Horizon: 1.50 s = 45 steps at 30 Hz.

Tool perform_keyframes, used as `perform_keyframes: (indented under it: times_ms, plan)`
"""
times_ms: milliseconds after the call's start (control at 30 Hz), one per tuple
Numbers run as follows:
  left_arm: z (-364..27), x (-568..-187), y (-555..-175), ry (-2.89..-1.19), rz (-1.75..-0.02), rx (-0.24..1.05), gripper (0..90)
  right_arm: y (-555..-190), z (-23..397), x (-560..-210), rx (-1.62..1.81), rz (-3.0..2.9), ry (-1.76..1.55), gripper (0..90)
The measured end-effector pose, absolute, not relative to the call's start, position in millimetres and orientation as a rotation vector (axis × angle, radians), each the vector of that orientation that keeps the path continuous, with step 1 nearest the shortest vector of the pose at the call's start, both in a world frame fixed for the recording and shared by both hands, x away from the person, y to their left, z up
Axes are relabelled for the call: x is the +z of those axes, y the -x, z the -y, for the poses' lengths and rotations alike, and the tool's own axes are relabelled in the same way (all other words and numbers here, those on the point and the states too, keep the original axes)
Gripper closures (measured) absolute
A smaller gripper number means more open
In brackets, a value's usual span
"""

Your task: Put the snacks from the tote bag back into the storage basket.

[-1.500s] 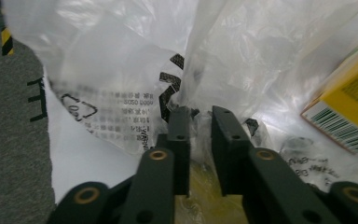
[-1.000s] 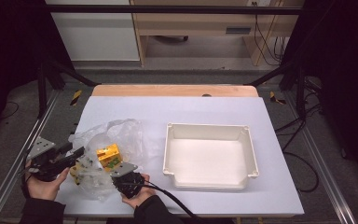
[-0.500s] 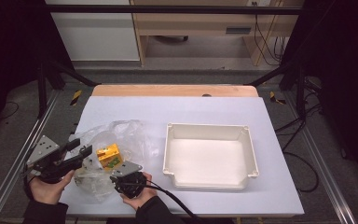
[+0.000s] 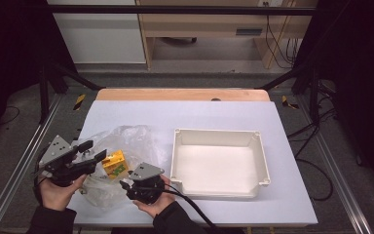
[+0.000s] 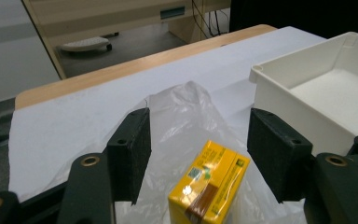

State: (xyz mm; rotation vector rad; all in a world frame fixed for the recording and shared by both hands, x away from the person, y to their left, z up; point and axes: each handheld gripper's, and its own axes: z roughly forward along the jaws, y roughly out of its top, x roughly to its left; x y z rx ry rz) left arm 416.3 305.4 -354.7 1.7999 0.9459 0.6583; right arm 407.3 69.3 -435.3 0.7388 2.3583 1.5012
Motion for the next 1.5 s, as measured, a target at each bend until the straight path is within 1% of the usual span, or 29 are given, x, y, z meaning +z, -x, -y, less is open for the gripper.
perform_keyframes:
  times_ms: [233, 433, 533, 800, 1000, 1267, 1500]
  plan:
    - [-294, -352, -424, -1.846, -0.915, 0.635, 39.4, -406, -41, -416, 1.523, -2.305, -0.761, 51.7]
    - [-293, -361, -430, -1.896, -0.910, 0.597, 38.8, -408, -12, -409, 1.493, -2.266, -0.802, 42.5]
    - [-293, -368, -432, -1.923, -0.909, 0.579, 38.5, -405, 4, -408, 1.496, -2.247, -0.826, 39.8]
    - [-295, -382, -437, -2.002, -0.915, 0.546, 33.9, -408, 23, -399, 1.441, -2.241, -0.856, 36.0]
    - [-297, -390, -439, -2.055, -0.887, 0.511, 30.4, -405, 55, -398, 1.420, -2.209, -0.899, 35.0]
    - [-295, -401, -443, -2.125, -0.879, 0.487, 30.1, -399, 107, -392, 1.405, -2.125, -0.984, 34.2]
    - [-295, -407, -449, -2.160, -0.884, 0.472, 34.6, -396, 139, -396, 1.369, -2.089, -1.032, 33.7]
